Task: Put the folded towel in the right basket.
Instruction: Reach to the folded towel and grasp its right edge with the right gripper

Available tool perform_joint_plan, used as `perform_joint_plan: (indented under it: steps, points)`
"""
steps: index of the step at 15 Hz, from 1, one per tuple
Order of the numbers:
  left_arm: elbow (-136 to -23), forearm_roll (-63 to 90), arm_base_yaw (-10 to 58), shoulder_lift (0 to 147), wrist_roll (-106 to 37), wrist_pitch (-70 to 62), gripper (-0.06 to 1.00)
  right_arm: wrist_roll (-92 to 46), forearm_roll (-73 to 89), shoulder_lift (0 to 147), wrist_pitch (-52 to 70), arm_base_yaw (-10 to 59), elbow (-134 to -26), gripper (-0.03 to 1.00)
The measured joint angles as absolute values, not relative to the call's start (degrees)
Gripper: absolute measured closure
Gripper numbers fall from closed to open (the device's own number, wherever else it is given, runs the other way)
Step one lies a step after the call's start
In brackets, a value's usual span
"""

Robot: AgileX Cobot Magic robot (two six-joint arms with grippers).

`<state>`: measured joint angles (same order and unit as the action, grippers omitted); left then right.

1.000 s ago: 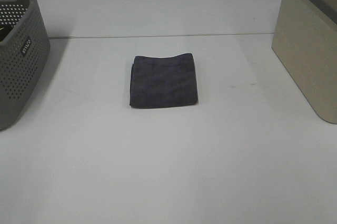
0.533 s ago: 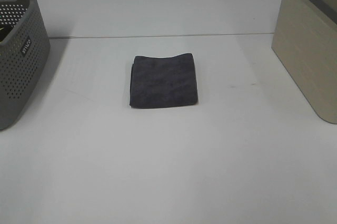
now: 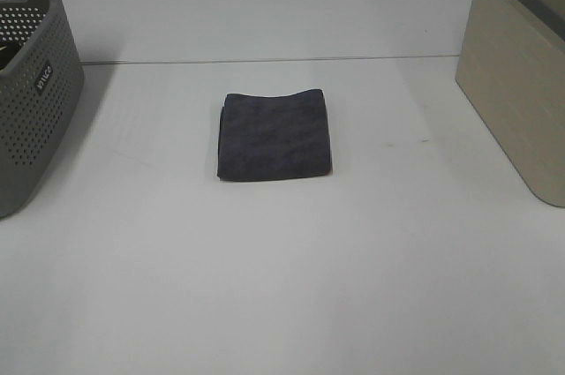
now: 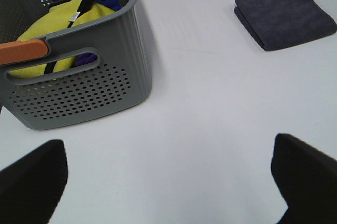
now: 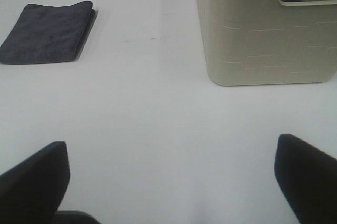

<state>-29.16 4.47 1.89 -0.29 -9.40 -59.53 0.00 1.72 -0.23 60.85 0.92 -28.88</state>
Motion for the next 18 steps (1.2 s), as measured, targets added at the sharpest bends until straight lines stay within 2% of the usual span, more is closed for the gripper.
perform_joint_plan:
  steps: [18]
  points:
    - [-29.16,4.47,1.89,-0.29,-9.40,-59.53,-0.04,-0.29,1.72,-0.23,60.85,0.92,-28.88,-0.02]
